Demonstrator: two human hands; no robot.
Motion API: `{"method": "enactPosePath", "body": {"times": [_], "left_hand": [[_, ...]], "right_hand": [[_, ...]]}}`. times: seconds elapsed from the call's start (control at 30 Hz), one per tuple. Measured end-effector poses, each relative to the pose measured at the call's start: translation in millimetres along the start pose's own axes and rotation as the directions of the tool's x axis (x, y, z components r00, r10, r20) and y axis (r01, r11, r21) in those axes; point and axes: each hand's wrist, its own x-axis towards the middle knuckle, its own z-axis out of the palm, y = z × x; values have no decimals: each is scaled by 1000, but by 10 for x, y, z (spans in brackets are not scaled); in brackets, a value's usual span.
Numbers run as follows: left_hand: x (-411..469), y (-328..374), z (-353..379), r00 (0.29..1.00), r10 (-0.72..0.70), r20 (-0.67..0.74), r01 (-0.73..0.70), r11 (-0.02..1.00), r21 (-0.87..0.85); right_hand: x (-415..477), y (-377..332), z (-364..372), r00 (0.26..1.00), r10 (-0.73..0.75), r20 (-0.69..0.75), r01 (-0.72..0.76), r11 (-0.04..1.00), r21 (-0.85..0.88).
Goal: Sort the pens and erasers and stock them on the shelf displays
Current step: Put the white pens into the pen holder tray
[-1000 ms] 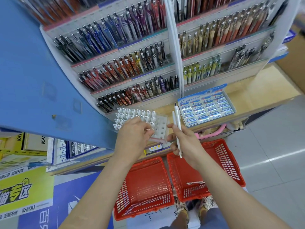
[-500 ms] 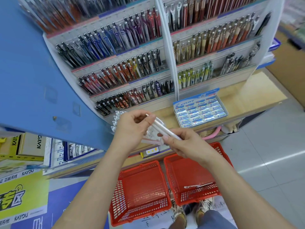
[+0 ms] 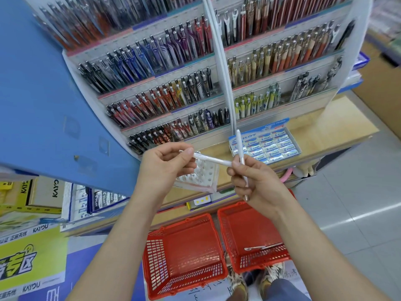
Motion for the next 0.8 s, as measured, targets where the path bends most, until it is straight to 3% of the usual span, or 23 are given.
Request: {"method": "enactPosePath", "body": {"times": [0.17,0.3,0.43,0.6,0.67,0.8], "left_hand": [[41,36,-46,993,31,-118,-30,999,13],[118,155,-176,951,236,-199,-188,955,231],[178,137,-157,899,432,-72,-309,742,595],[285,-52,-6,795,577,189,-474,396,786],[350,-152,40,788,569,234,-485,342,805],[444,-300,119,809,527,259,-478,334,813]], "right_hand": [[71,31,8,998,-29,-47,20,983,-181],[138,110,-56,980,-6,-197,-30,983,-180],[187,250,-106,969,-54,-240,-31,941,-336],[300,447,-84,955,-60,-289,-69,907,-416],[353,508,-83,950,-74,-303,-69,898,-435],[425,584,-103,944,-111,-311,-59,869,-491]]}}
